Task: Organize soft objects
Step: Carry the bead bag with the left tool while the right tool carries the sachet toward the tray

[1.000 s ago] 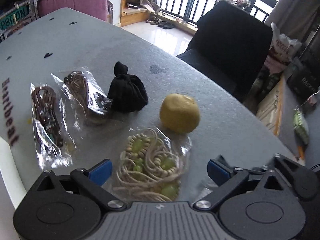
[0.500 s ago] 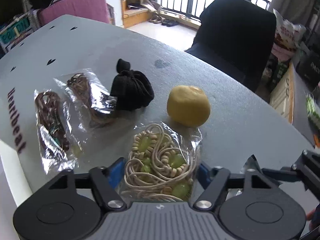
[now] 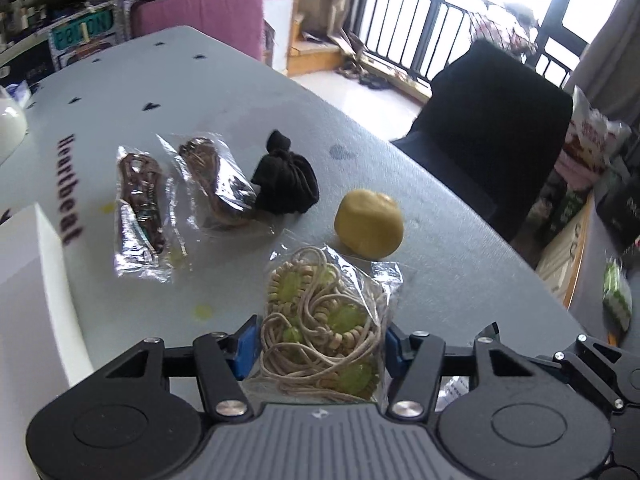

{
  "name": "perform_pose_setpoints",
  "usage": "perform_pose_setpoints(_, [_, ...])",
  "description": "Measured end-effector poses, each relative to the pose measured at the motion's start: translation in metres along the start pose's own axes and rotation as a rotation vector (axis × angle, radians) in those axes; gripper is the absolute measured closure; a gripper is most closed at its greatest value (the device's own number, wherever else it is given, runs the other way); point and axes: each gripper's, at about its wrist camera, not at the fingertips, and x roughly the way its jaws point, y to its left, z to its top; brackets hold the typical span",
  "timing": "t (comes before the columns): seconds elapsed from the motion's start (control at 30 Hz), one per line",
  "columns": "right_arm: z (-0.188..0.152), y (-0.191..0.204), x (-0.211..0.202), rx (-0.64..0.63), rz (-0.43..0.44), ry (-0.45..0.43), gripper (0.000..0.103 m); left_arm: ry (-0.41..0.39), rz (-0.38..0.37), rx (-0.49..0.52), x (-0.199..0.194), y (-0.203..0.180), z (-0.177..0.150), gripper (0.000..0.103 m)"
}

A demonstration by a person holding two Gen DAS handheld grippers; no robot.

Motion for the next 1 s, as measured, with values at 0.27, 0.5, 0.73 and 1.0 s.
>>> perform_pose_setpoints(0.27, [0.010,-0.008,-0.016,0.056,-0.046,-0.070,0.029,-0.078,0.029,-0.039,-0.038,-0.006,-0.014,0.043])
perform_pose_setpoints(0.5, [0.025,-0.012,-0.033,0.086,-0.045,-0.142,0.029,-0.125,0.066,-0.080,-0.070,-0.003,-0.030,0.043])
perform_pose_setpoints(0.73, [0.033,-0.006,-0.046,0.091,-0.020,-0.193,0.029,-0.169,0.090,-0.143,-0.096,0.008,-0.049,0.043])
perform_pose_setpoints(1.0, [0.041,0.011,-0.049,0.079,0.012,-0.208,0.029,-0.225,0.140,-0.211,-0.129,0.034,-0.071,0.043])
